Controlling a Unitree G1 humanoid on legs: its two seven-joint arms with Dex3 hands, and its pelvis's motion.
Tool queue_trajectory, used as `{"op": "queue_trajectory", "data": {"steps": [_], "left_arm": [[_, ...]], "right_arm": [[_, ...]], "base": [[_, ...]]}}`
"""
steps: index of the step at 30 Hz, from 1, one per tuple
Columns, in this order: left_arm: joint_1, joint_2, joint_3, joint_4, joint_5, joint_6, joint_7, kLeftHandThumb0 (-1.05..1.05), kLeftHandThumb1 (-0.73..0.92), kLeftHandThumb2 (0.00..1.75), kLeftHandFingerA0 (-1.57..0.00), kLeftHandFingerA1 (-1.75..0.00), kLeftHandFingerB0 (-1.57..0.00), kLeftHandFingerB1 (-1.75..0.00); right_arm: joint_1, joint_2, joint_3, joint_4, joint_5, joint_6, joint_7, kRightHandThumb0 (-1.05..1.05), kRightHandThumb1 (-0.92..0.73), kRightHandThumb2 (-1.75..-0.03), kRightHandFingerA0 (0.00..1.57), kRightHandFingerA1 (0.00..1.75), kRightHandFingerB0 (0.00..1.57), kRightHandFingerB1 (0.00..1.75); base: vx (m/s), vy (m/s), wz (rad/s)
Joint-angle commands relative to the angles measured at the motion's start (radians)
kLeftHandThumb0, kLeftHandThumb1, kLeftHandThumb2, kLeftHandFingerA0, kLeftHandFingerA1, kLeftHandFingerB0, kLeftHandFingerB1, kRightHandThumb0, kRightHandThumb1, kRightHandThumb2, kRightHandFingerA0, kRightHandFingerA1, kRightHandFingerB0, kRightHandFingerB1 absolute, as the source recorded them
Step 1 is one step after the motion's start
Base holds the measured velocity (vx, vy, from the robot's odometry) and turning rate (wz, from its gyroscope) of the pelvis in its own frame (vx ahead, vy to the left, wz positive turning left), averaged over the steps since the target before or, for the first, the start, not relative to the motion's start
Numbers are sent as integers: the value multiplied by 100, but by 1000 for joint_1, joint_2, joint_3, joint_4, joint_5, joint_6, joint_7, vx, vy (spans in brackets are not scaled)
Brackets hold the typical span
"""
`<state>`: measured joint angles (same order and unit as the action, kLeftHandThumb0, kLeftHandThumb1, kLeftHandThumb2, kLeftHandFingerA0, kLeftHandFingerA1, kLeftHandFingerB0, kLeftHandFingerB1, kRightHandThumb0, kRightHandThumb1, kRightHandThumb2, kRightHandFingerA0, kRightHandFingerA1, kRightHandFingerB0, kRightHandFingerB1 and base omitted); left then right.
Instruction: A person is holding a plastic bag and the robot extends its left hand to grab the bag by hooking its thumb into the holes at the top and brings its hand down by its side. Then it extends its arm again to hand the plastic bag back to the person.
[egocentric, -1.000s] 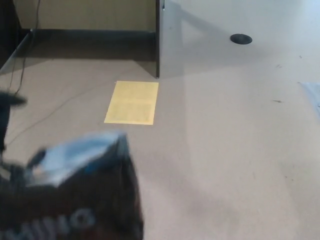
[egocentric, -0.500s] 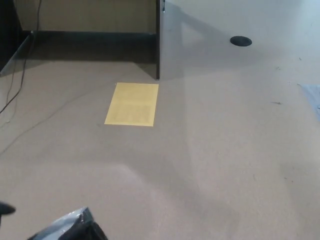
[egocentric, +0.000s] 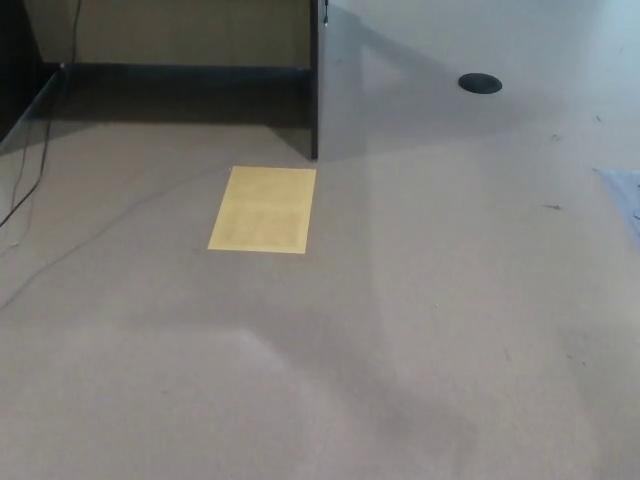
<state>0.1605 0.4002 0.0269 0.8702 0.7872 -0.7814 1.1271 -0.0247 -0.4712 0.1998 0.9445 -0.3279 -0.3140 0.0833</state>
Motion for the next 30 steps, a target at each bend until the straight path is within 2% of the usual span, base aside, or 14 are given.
{"op": "queue_trajectory", "data": {"steps": [1,4,5,6,7,10,11,20,22,24,25,26,29,30], "left_arm": [[-40,33,-66,105,41,17,178,-12,62,86,-104,-152,-88,-100],[-57,42,-89,116,45,28,205,-11,70,79,-87,-157,-84,-100],[-57,48,-97,122,45,21,221,-13,69,82,-85,-159,-80,-104],[-58,53,-104,126,42,23,225,-13,69,82,-85,-159,-80,-104],[-58,58,-112,125,46,25,243,-10,67,84,-87,-161,-81,-105],[-54,68,-121,116,25,7,235,-14,70,83,-86,-163,-79,-107],[-55,70,-122,110,18,-1,231,-19,66,85,-103,-161,-82,-108],[-79,118,-65,-166,-32,-62,168,-15,77,74,-92,-170,-69,-117],[-96,125,-28,-312,-71,-28,79,-15,72,74,-102,-171,-75,-117],[-111,125,-10,-368,-89,-18,40,-14,73,79,-92,-168,-73,-115],[-130,130,2,-422,-109,0,-13,-14,69,81,-110,-163,-79,-112],[-139,132,9,-450,-119,8,-40,-12,75,76,-92,-172,-72,-114],[-228,139,37,-568,-144,67,-137,-10,72,76,-103,-162,-80,-106],[-250,138,41,-597,-148,81,-161,-10,76,73,-93,-165,-74,-107]], "right_arm": [[-16,-5,5,10,-7,6,12,-35,-72,-60,67,47,55,41],[-21,-8,9,2,-11,21,13,-35,-73,-61,66,47,52,40],[-19,-6,9,2,-10,18,13,-41,-61,-82,61,58,48,51],[-19,-5,9,3,-7,15,14,-41,-61,-82,61,58,48,51],[-25,0,7,21,-2,9,14,-35,-72,-61,66,49,51,40],[-26,6,0,27,11,12,24,-34,-72,-62,68,50,54,41],[-27,5,2,28,8,11,21,-35,-72,-62,68,49,54,41],[-29,2,6,27,0,8,12,-35,-72,-61,64,47,52,40],[-22,0,5,20,1,8,11,-35,-72,-61,62,46,50,40],[-20,0,2,14,5,4,16,-34,-72,-61,63,47,50,40],[-20,-1,3,9,3,9,15,-34,-73,-61,64,47,52,41],[-23,-1,4,14,2,8,15,-35,-73,-61,64,47,52,41],[-29,-3,2,13,4,13,18,-34,-72,-61,64,47,52,41],[-29,-5,1,12,3,14,17,-34,-72,-61,63,46,52,41]], "base": [[0,0,0],[0,0,0],[0,0,0],[0,0,0],[0,0,0],[0,0,0],[0,0,0],[0,0,0],[0,0,0],[0,0,0],[0,0,0],[0,0,0],[0,0,0],[0,0,0]]}}
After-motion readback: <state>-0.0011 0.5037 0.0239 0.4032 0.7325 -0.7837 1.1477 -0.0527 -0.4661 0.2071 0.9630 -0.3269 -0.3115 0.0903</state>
